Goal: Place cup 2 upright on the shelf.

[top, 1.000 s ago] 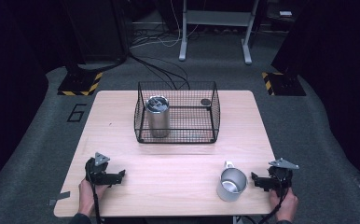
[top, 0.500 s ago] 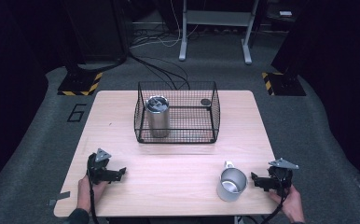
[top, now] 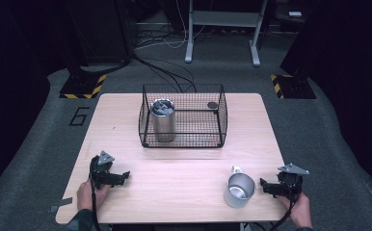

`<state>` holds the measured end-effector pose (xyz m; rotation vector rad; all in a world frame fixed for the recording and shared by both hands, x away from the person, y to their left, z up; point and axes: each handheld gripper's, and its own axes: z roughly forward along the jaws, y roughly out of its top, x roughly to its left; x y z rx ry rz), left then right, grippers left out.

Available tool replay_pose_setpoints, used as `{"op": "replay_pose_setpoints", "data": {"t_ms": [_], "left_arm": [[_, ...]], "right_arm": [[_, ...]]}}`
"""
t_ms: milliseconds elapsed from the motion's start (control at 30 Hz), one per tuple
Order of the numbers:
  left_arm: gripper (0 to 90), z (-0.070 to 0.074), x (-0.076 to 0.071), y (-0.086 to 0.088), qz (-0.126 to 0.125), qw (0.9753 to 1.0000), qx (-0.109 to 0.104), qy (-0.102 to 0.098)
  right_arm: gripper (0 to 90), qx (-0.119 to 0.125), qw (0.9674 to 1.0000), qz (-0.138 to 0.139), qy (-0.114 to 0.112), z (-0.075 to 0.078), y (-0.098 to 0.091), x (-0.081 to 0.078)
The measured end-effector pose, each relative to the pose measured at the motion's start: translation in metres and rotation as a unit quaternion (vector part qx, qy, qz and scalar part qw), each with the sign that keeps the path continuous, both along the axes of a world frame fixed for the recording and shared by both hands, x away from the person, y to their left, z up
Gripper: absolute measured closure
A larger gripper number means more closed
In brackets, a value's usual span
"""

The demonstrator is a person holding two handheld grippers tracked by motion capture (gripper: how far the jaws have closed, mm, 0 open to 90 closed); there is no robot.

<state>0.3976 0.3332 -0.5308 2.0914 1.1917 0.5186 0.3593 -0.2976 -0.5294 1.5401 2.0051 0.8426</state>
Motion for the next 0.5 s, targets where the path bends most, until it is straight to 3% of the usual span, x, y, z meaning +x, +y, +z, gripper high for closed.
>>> {"op": "replay_pose_setpoints", "data": {"t_ms": [167, 200, 300, 400, 467, 500], "left_arm": [[0.0, -0.001, 0.0, -0.001, 0.006, 0.9999, -0.01, -0.006], [0.0, -0.001, 0.0, -0.001, 0.005, 0.9999, -0.008, -0.005], [0.0, -0.001, 0.001, -0.001, 0.005, 1.0, -0.006, -0.006], [0.0, -0.001, 0.0, -0.001, 0.006, 0.9999, -0.008, -0.003], [0.0, 0.0, 0.001, 0.0, -0.001, 1.0, 0.002, -0.003], [0.0, 0.0, 0.0, 0.0, -0.001, 1.0, 0.002, 0.001]], "right_arm": [[0.0, -0.002, 0.9997, -0.019, 0.012, 0.002, -0.002, -0.003], [0.0, -0.007, 0.9987, -0.035, 0.037, 0.006, -0.004, -0.001], [0.0, 0.005, 0.9982, -0.034, 0.05, 0.01, -0.007, -0.002], [0.0, 0.024, 0.9986, -0.018, 0.044, 0.02, -0.011, -0.007], [0.1, 0.055, 0.998, -0.006, 0.032, 0.035, -0.01, -0.015], [0.1, 0.055, 0.998, -0.006, 0.032, 0.035, -0.01, -0.015]]}}
